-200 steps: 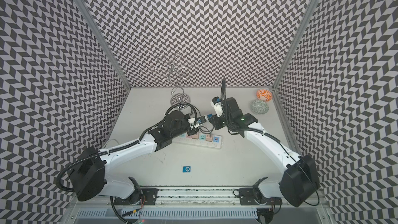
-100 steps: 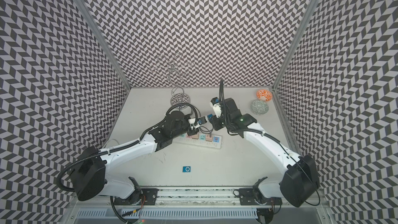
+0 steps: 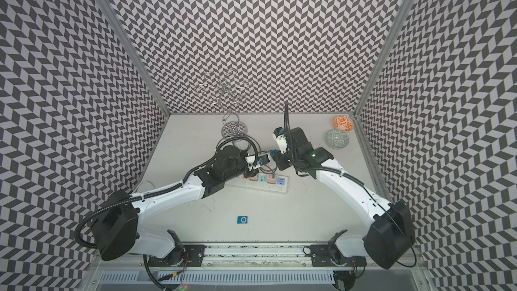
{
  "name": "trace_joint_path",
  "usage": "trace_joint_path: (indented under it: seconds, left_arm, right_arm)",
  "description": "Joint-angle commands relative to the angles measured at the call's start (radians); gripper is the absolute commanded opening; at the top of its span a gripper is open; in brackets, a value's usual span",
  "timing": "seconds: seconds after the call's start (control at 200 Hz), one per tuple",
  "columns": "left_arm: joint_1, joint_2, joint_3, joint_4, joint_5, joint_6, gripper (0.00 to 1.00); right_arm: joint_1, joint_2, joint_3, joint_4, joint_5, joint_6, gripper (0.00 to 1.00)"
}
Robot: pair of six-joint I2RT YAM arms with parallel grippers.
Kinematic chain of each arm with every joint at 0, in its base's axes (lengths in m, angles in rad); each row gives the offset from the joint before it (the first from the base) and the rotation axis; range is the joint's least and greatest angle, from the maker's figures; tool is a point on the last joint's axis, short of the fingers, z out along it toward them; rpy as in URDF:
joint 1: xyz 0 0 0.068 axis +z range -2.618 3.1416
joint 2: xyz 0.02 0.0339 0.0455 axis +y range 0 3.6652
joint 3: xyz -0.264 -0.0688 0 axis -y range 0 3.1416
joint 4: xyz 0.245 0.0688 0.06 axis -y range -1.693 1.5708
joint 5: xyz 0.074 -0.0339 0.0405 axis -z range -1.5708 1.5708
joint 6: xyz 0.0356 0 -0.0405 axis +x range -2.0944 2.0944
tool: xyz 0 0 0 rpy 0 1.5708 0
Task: Charge mp3
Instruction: Insert the charging cable into the MP3 player.
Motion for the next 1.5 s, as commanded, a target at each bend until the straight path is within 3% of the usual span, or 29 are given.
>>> trace_joint_path:
  seconds: [0.0, 0.245, 0.621, 0.986, 1.497]
  left_arm:
    - [-0.014, 0.007, -0.018, 0.062, -0.023, 0.046, 0.0]
    - [-0.03, 0.004, -0.018, 0.088, -0.041, 0.058, 0.0]
    - [-0.031, 0.031, 0.058, -0.039, 0.016, -0.018, 0.0]
    - [-0.037, 0.045, 0.057, 0.012, 0.02, -0.044, 0.0]
    - [-0.044, 0.09, 0.099, 0.062, 0.064, -0.071, 0.0]
  right_arm:
    - [0.036, -0.008, 0.047, 0.02, -0.095, -0.008, 0.19]
    - [0.051, -0.012, 0.035, 0.019, -0.092, -0.006, 0.18]
    - [0.052, -0.084, -0.002, 0.086, -0.006, -0.004, 0.18]
    - [0.053, -0.111, -0.053, 0.149, -0.093, 0.009, 0.17]
    - [0.085, -0.062, -0.045, 0.138, -0.097, 0.138, 0.14]
